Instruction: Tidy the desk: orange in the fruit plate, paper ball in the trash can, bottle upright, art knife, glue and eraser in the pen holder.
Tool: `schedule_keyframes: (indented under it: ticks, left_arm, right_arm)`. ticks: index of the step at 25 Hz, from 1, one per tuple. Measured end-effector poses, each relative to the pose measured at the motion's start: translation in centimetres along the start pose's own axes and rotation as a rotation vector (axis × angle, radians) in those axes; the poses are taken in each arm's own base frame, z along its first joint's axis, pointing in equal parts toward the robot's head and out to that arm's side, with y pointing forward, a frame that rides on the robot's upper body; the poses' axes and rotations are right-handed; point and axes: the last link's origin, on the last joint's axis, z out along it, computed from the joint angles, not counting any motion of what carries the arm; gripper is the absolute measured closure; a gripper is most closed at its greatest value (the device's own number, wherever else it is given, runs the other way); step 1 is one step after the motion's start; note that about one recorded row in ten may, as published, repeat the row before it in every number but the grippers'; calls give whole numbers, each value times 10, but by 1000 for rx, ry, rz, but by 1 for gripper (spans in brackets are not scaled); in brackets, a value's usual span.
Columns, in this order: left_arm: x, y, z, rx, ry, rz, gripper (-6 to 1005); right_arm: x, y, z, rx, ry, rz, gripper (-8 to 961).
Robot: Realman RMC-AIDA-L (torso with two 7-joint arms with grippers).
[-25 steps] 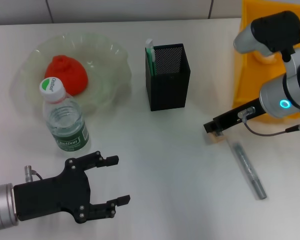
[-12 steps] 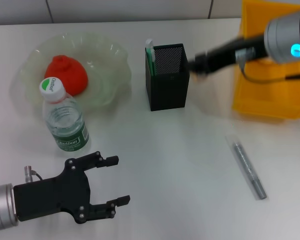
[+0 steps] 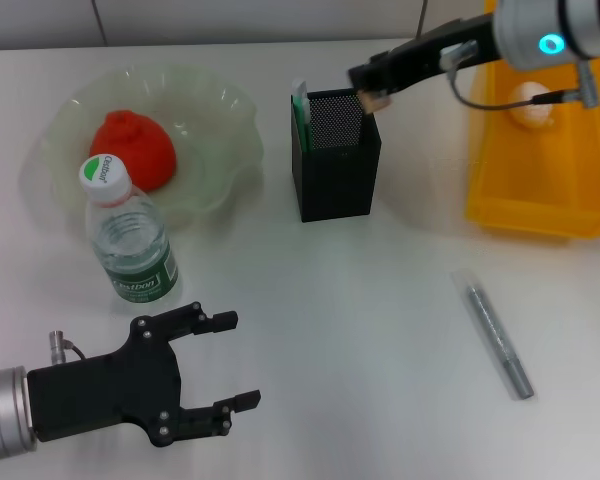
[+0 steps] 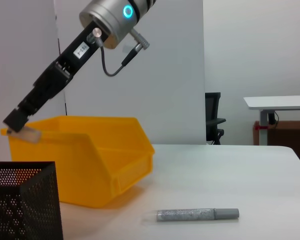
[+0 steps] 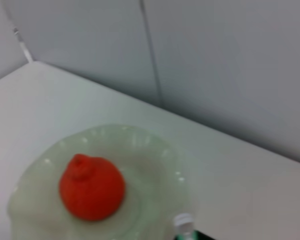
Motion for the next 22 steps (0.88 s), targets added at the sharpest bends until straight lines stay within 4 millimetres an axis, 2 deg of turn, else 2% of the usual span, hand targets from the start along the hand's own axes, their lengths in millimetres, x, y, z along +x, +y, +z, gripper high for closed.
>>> schedule_keyframes:
  ticks: [4,6,9,11,12,14,15,17,19,20,22]
  left_arm:
    - [0,0,0,0,0,1,202]
    - [0,0,0,0,0,1,202]
    - [0,0,0,-1,1,1,202]
    - [0,0,0,-1,1,1,202]
    - [0,0,0,-2,2,1,202]
    - [1,0,0,-2,2,1,202]
    - [1,0,0,-2,2,1,202]
    - [1,0,0,-2,2,1,202]
    - [1,-1,1,-4,3,2,202]
    - [1,-1,1,-4,3,2,202]
    - [2,-1,1,-5,3,2,202]
  right_arm:
    - [2,2,11,-51,-6,-22,600]
    - [1,3,11,-53,-8,-26,589]
    - [3,7,0,-62,6,-22,571]
    - [5,7,-5,-62,18,-8,418]
    - [9,9,-12,-61,42,11,342]
    - [26,10,-31,-38,107,51,271]
    - [26,10,-31,-38,107,51,235]
    - [40,12,-41,-28,142,68,164]
    - [61,15,-51,-33,190,89,164]
    - [61,15,-51,-33,190,89,164]
    - [74,14,-55,-27,225,108,163]
